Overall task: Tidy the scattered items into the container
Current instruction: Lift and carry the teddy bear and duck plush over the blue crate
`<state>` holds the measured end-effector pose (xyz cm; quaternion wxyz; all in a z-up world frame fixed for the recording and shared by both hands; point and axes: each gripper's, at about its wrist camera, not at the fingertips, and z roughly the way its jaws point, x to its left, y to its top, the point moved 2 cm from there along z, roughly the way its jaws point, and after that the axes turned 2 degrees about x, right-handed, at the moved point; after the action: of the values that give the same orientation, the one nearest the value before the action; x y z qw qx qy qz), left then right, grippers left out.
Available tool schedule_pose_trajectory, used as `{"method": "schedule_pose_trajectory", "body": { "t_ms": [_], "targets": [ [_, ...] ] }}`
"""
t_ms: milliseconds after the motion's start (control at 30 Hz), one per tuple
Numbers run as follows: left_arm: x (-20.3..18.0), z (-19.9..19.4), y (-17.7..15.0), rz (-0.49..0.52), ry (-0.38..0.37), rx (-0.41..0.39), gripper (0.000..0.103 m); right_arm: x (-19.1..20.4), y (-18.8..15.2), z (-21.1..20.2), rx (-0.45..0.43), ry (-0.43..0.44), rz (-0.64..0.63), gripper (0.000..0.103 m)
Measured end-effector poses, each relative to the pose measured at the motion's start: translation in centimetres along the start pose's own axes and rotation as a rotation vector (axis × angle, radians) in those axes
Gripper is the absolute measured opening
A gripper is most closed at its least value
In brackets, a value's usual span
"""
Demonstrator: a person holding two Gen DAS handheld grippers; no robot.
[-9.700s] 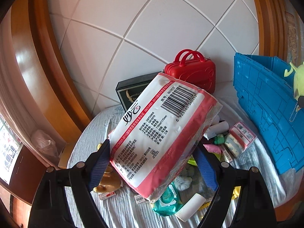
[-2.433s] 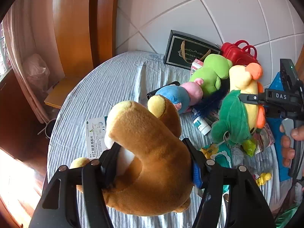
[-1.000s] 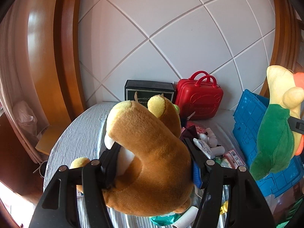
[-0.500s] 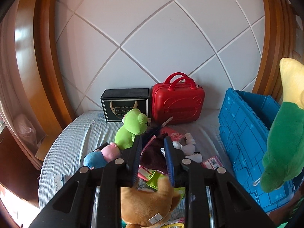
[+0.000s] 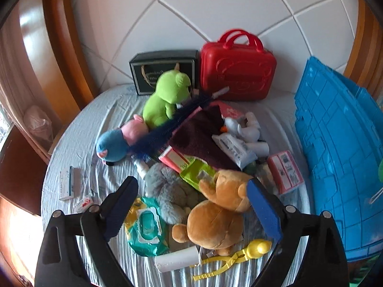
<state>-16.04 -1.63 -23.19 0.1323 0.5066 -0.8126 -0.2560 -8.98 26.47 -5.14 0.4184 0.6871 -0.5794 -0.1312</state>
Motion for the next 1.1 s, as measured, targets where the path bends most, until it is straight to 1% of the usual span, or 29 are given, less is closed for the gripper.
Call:
{"method": "schedule_pose_trajectory", "body": {
  "t_ms": [100, 200, 300, 367, 433, 467, 500, 567, 767, 800, 833, 900, 967, 1100],
  "targets": [
    [-1.7, 4.6, -2.6, 0.076, -0.039, 0.120, 0.094, -0.3, -0.5, 0.0, 0.010, -0.010, -0.006, 0.070],
    [-3.5, 8.4, -4.5, 0.146, -0.089, 0.185, 0.094, -0.1, -0.7, 0.4, 0.016, -0.029, 0.008, 0.071],
    [-5.0, 11.6, -5.5, 0.216, -0.101, 0.234, 0.094, -0.1, -1.1, 1.0, 0.031, -0.053, 0.026, 0.071],
    [-6.0, 13.7, -6.1, 0.263, -0.096, 0.274, 0.094, 0.1, -1.3, 1.2, 0.041, -0.074, 0.033, 0.071],
    [-6.7, 15.2, -6.5, 0.298, -0.089, 0.289, 0.094, 0.2, -1.4, 1.1, 0.043, -0.094, 0.043, 0.071],
    [-7.0, 15.8, -6.5, 0.312, -0.076, 0.289, 0.096, 0.3, -1.4, 1.0, 0.043, -0.105, 0.047, 0.071],
    [-7.0, 16.4, -6.5, 0.315, -0.069, 0.292, 0.101, 0.3, -1.5, 0.8, 0.043, -0.117, 0.051, 0.071],
    [-7.1, 17.5, -6.4, 0.301, -0.064, 0.305, 0.103, 0.1, -1.7, 0.6, 0.043, -0.138, 0.064, 0.071],
    [-8.1, 19.9, -6.1, 0.316, -0.075, 0.348, 0.103, -0.7, -2.3, 0.1, 0.045, -0.177, 0.102, 0.071],
    [-8.2, 19.9, -6.1, 0.313, -0.078, 0.353, 0.102, -0.8, -2.3, 0.0, 0.044, -0.180, 0.105, 0.071],
    [-8.3, 19.8, -6.0, 0.311, -0.081, 0.354, 0.099, -0.8, -2.2, 0.0, 0.044, -0.181, 0.107, 0.071],
    [-8.6, 19.0, -6.0, 0.318, -0.076, 0.346, 0.089, -0.6, -2.0, 0.0, 0.044, -0.180, 0.108, 0.071],
    [-8.6, 18.1, -6.1, 0.316, -0.064, 0.332, 0.086, -0.8, -2.0, -0.1, 0.041, -0.175, 0.105, 0.071],
    [-8.0, 15.3, -5.5, 0.268, -0.047, 0.293, 0.085, -0.9, -2.1, -0.3, 0.036, -0.162, 0.099, 0.071]
  ]
}}
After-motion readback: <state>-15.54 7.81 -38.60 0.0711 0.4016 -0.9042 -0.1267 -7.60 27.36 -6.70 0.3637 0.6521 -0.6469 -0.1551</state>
